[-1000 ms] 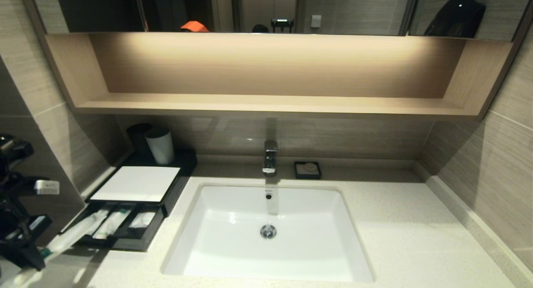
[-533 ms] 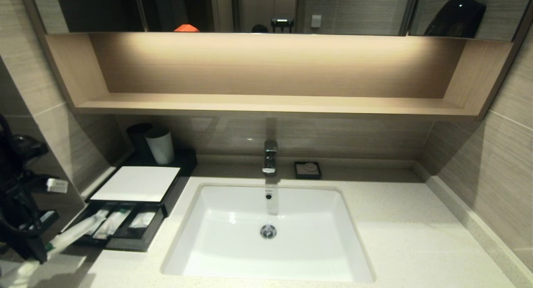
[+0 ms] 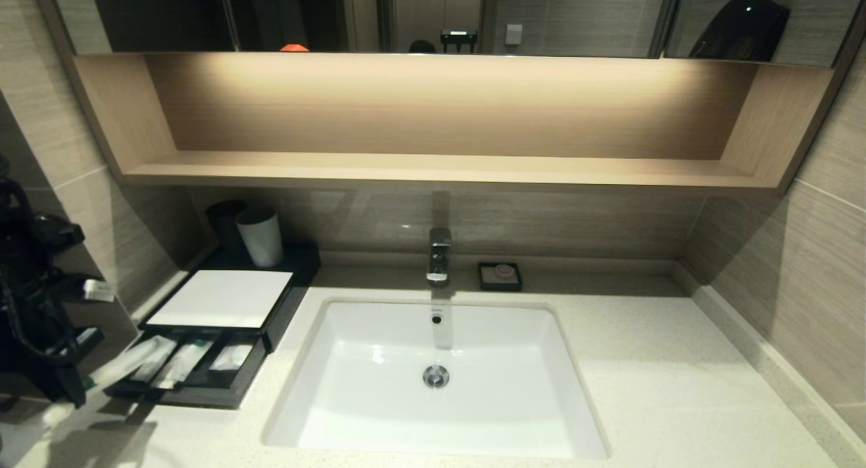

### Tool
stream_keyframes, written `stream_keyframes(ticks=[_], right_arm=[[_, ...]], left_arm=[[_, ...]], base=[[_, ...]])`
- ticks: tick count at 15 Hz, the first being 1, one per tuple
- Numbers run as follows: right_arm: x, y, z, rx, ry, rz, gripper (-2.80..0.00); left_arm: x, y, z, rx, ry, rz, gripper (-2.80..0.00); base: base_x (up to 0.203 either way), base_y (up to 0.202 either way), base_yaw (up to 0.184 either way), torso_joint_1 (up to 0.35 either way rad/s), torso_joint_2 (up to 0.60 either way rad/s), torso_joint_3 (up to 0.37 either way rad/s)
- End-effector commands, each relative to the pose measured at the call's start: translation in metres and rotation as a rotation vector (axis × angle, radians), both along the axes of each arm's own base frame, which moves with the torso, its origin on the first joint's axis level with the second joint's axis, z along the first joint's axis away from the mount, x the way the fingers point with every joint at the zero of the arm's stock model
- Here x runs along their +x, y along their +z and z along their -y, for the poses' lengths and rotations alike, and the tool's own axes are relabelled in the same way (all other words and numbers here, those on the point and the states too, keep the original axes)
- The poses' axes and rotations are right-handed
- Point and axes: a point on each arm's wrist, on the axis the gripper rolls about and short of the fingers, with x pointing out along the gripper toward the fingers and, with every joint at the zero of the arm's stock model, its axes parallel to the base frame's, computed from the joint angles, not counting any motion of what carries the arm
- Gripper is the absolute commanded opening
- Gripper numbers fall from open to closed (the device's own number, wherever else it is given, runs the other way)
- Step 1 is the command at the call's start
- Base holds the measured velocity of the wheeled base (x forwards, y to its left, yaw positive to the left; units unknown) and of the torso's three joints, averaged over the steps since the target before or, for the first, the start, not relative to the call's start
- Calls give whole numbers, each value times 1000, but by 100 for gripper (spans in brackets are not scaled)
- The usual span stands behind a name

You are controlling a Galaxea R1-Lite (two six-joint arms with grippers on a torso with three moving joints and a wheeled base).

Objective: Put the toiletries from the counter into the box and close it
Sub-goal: Place the bathroom toiletry into the drawer

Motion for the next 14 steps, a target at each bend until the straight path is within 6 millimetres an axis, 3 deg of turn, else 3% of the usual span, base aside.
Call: stream_keyframes(ticks=[1,14], right_arm=[[0,0,0,0,1,0,-280],[0,0,0,0,0,0,-280]], left_arm=[[8,-5,-5,-4,0,-7,-280],[36,-22,-17,-19,-4,-37,-280]], base=[[0,0,0,0,0,0],[0,0,0,0,0,0]])
